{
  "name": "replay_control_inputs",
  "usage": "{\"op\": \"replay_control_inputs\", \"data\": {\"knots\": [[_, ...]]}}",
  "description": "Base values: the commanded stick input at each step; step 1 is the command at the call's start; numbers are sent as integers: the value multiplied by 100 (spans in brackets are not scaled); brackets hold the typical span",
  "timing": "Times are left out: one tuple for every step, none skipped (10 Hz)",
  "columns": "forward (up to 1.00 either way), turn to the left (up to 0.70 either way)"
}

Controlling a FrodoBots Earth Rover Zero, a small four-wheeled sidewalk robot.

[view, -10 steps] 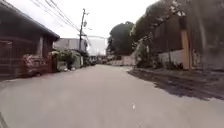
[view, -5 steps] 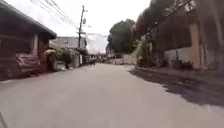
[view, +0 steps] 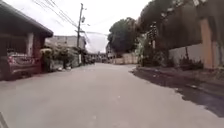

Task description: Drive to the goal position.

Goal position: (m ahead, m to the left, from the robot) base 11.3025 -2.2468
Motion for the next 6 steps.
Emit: {"op": "replay_control_inputs", "data": {"knots": [[100, 0], [100, 0], [100, 0], [100, 0], [100, 0], [100, 0]]}}
